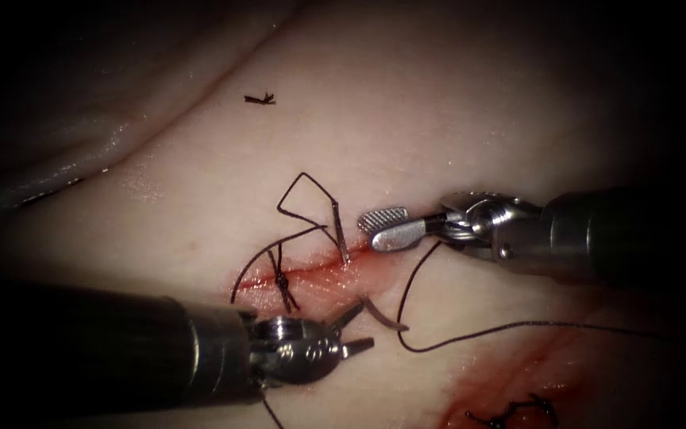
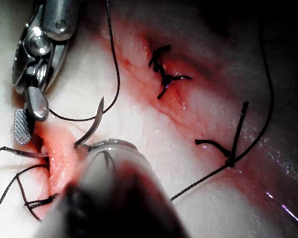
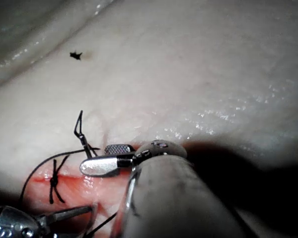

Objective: Wound Closure

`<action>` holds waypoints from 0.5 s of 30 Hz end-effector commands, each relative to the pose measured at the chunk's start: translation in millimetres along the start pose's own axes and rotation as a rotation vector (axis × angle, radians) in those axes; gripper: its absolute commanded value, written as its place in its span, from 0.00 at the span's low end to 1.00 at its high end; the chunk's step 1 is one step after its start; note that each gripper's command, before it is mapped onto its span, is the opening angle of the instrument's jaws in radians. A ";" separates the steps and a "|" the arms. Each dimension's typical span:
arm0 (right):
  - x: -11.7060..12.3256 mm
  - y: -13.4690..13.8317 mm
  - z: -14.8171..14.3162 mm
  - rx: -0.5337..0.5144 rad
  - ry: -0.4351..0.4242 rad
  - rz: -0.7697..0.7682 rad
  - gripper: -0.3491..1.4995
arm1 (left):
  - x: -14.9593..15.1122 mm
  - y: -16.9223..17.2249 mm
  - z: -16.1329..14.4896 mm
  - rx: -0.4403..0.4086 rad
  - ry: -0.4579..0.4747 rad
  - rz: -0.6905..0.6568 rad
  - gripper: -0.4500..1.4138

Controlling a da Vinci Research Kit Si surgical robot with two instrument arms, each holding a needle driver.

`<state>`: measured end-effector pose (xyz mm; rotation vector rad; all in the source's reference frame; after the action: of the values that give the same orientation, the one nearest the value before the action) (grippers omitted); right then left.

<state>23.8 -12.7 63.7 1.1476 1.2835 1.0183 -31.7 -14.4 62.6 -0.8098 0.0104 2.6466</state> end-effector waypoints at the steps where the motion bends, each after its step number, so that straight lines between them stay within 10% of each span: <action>1: -0.5 0.6 0.9 0.003 -0.002 -0.001 0.91 | 0.0 0.5 0.5 0.002 0.004 0.000 0.38; 15: -0.7 0.7 0.9 0.007 -0.007 -0.003 0.91 | 0.7 0.7 0.5 0.012 -0.007 0.096 0.48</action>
<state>24.0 -12.9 63.9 1.1501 1.2838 1.0094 -32.3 -14.2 62.0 -0.8163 0.0713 2.7422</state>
